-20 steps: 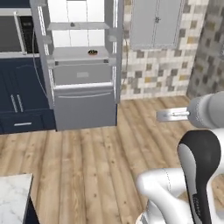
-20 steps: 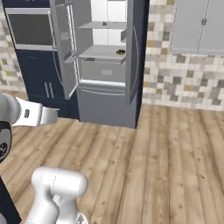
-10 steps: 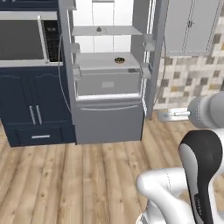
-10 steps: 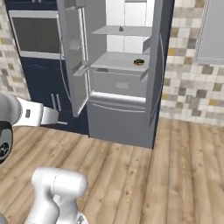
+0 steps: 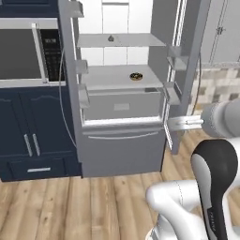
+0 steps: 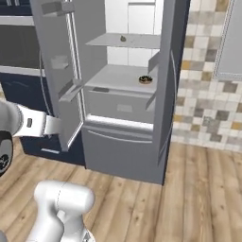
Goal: Retrieve the bottle and the shaker from the cabinet and place them next to the mixing bowl on the counter. Then add garlic from the fridge to the mixing bowl.
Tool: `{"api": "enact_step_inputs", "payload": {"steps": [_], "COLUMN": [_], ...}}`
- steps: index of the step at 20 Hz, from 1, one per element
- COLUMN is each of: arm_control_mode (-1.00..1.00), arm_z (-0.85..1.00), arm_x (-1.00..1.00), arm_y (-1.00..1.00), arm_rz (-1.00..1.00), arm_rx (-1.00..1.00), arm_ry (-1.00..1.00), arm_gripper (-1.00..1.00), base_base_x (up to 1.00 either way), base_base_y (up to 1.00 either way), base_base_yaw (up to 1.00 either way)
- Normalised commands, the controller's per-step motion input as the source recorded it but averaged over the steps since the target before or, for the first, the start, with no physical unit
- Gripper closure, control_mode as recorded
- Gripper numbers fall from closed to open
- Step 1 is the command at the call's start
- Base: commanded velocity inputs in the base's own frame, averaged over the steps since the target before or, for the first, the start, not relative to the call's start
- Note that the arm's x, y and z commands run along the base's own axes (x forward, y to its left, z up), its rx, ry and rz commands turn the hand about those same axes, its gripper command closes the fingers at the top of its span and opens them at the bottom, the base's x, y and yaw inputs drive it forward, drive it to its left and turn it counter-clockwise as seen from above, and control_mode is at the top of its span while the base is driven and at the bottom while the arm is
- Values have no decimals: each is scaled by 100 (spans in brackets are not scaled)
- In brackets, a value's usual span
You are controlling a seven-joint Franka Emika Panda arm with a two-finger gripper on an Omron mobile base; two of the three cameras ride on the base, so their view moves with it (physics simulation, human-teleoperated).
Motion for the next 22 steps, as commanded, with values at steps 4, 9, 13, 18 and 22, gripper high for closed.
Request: {"api": "enact_step_inputs", "payload": {"steps": [4, 9, 13, 18, 22], "arm_control_mode": [100, 100, 100, 100, 100], "arm_z": [0, 0, 0, 0, 0], "arm_x": [0, 0, 0, 0, 0], "arm_y": [0, 0, 0, 0, 0], "arm_rz": [0, 0, 0, 0, 0], "arm_rx": [0, 0, 0, 0, 0], "arm_ry": [0, 0, 0, 0, 0], "arm_gripper": [-100, -100, -100, -100, -100], "base_base_x": [100, 100, 100, 100, 91], "base_base_y": [11, 15, 25, 37, 69], "base_base_yaw": [-9, -14, -17, -21, -21]}}
